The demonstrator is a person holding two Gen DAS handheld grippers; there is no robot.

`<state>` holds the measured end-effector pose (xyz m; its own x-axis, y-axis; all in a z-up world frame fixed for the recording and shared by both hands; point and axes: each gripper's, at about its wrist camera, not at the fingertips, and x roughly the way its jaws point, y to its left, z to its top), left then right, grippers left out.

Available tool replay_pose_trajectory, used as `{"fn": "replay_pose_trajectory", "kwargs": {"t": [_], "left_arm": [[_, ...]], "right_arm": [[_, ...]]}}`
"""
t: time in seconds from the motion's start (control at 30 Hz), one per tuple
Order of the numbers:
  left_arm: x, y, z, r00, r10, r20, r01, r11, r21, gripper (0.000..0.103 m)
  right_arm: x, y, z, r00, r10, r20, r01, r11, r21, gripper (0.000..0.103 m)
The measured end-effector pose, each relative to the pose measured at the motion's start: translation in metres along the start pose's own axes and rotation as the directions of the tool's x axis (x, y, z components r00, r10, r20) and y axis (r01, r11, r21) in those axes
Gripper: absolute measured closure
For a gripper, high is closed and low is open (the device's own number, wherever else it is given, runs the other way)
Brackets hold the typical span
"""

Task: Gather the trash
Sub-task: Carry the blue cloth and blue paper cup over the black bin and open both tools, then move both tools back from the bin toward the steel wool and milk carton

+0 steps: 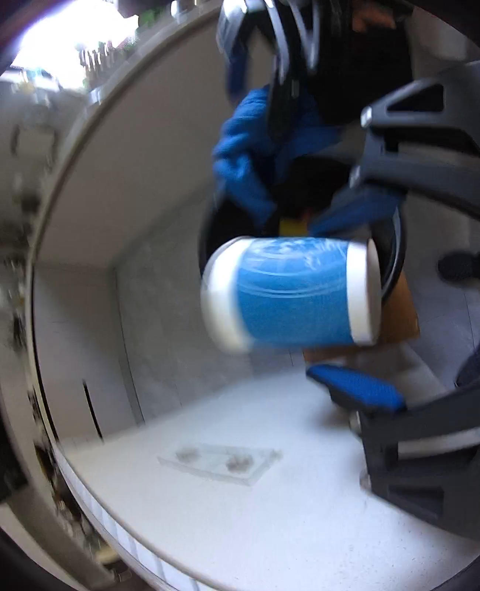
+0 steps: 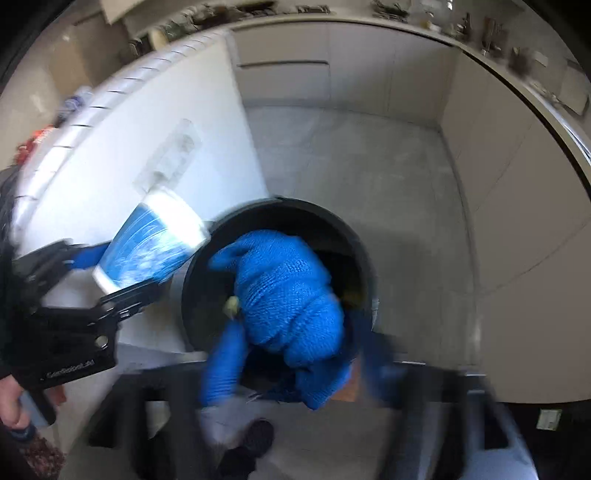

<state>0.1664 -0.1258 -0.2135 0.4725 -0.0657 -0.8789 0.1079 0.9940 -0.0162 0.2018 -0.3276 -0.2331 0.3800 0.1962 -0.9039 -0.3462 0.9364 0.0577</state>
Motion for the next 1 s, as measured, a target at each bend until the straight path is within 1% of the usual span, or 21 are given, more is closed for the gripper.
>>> {"fn": "replay_pose_trajectory", "kwargs": {"t": [0.07, 0.1, 0.13, 0.17, 0.23, 0.27, 0.37, 0.6, 0.7, 0.83, 1.0], "left_arm": [[0.007, 0.009, -0.003, 1.0, 0.002, -0.02, -0.003, 0.999, -0.046, 0.021], [0.007, 0.01, -0.004, 1.0, 0.01, -0.021, -0.011, 0.999, -0.051, 0.019], [0.006, 0.011, -0.005, 1.0, 0.014, -0.019, -0.015, 0.999, -0.051, 0.016], [0.004, 0.011, -0.007, 1.0, 0.018, -0.018, -0.019, 0.998, -0.055, 0.012], [0.001, 0.009, -0.009, 1.0, 0.019, -0.021, -0.02, 0.998, -0.065, 0.011], [-0.002, 0.008, -0.01, 1.0, 0.017, -0.015, -0.018, 0.997, -0.072, 0.011], [-0.011, 0.003, -0.008, 1.0, 0.019, 0.003, -0.019, 0.997, -0.078, 0.009], [-0.012, 0.006, 0.001, 1.0, 0.021, 0.015, -0.02, 0.997, -0.076, 0.008], [-0.021, 0.008, 0.002, 0.999, 0.02, 0.03, -0.018, 0.997, -0.073, 0.008], [-0.047, 0.012, 0.004, 0.997, 0.02, 0.07, -0.014, 0.996, -0.085, 0.005], [-0.081, 0.021, 0.007, 0.992, 0.03, 0.12, -0.019, 0.995, -0.096, 0.004]], "right_arm": [[0.008, -0.013, 0.006, 1.0, -0.005, -0.003, 0.005, 0.999, 0.038, 0.003], [0.009, -0.022, 0.008, 1.0, -0.022, -0.005, 0.022, 0.997, 0.069, 0.001], [0.009, -0.026, 0.009, 0.999, -0.033, -0.002, 0.033, 0.996, 0.084, 0.0], [0.006, -0.03, 0.01, 1.0, -0.028, 0.01, 0.027, 0.995, 0.097, 0.0], [0.002, -0.034, 0.009, 0.999, -0.04, 0.025, 0.036, 0.992, 0.117, 0.0], [0.001, -0.035, 0.008, 0.998, -0.053, 0.026, 0.049, 0.991, 0.123, 0.0], [-0.005, -0.034, 0.003, 0.998, -0.06, 0.037, 0.054, 0.99, 0.131, 0.0], [-0.011, -0.03, -0.001, 0.997, -0.066, 0.04, 0.06, 0.988, 0.14, 0.0], [-0.02, -0.028, -0.001, 0.996, -0.068, 0.056, 0.06, 0.988, 0.14, 0.0], [-0.041, -0.024, 0.0, 0.993, -0.075, 0.096, 0.062, 0.989, 0.136, 0.0], [-0.072, -0.013, 0.004, 0.986, -0.082, 0.146, 0.063, 0.989, 0.133, 0.0]]}}
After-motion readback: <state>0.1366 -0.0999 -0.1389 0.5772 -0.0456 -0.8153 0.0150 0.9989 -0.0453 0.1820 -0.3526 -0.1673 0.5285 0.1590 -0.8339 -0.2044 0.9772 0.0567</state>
